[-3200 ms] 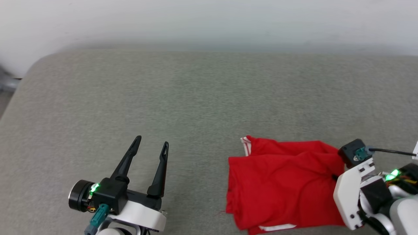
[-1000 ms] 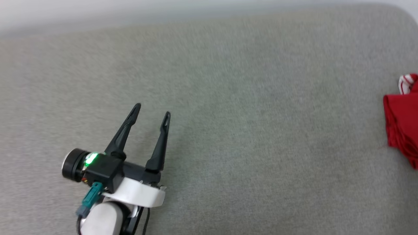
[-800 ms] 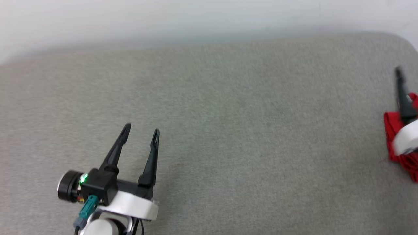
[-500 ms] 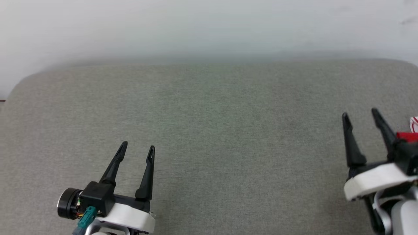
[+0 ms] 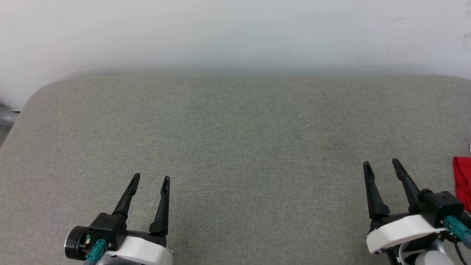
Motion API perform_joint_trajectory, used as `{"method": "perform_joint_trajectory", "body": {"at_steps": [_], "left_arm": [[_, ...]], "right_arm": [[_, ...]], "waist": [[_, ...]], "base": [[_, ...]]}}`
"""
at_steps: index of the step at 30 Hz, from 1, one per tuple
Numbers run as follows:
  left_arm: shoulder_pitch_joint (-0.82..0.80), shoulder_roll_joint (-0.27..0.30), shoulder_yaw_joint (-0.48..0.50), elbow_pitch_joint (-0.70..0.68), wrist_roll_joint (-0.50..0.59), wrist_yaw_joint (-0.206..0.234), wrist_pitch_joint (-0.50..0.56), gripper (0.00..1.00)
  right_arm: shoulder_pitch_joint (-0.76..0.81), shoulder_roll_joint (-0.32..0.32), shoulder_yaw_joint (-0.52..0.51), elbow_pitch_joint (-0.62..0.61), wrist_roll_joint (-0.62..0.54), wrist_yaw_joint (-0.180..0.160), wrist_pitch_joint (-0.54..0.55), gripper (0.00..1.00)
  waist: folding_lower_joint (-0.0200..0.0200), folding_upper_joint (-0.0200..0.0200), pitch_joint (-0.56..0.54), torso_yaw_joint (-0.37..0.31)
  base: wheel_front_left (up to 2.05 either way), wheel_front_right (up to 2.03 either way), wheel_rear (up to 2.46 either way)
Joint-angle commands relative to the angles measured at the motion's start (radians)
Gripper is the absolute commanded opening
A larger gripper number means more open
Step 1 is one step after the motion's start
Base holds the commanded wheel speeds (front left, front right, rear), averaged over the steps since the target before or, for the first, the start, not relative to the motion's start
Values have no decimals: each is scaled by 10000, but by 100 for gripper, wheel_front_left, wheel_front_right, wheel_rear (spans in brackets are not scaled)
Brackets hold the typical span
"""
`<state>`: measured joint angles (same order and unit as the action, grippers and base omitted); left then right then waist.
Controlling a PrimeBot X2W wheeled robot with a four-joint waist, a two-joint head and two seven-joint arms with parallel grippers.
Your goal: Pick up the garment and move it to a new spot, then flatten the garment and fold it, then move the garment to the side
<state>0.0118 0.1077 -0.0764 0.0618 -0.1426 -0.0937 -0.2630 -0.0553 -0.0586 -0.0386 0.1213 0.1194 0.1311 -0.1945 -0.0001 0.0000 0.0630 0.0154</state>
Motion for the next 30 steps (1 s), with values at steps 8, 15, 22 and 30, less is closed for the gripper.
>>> {"method": "perform_joint_trajectory", "body": {"at_steps": [8, 15, 22, 30], "left_arm": [[-115, -175, 301, -100, 159, -128, -22, 100], [-117, -318, 514, -159, 193, -198, -22, 100], [-146, -388, 661, -129, 244, -274, -22, 100], [11, -457, 656, 11, 228, -292, 4, 0]], "right_arm": [[-187, 87, 14, 137, -25, -9, -175, 100], [-199, 102, -20, 168, -50, -9, -228, 100], [-203, 107, -4, 191, -1, -9, -250, 100], [5, 56, -7, 378, 58, 2, -195, 0]], "waist": [[1, 0, 73, -55], [1, 0, 98, -79], [1, 0, 156, -60], [3, 0, 259, -39]], "base": [[0, 0, 0], [0, 0, 0], [0, 0, 0], [0, 0, 0]]}}
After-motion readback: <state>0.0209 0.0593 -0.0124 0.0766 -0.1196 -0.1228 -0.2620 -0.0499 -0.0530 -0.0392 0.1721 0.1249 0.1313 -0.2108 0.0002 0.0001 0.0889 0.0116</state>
